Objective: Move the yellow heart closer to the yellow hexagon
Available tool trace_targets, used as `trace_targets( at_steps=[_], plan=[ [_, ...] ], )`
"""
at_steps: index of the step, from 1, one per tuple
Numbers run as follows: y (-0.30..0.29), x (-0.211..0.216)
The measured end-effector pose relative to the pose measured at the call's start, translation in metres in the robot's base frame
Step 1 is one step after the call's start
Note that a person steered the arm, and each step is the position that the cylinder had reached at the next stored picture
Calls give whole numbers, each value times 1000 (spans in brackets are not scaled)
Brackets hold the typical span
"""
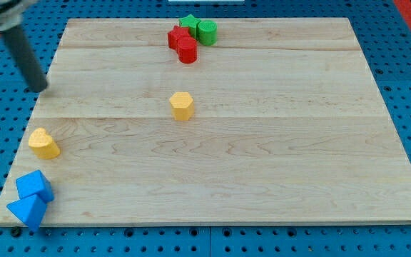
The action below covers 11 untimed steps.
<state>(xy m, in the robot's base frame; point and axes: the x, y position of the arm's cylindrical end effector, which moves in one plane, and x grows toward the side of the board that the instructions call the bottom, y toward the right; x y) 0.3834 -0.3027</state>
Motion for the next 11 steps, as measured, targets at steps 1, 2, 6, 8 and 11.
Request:
trace_targets(
  at_steps=[1, 2, 6, 8, 11],
  plan=[
    [-2, 1],
    [-2, 6],
    [148, 118],
    [236, 101],
    [219, 82]
  ],
)
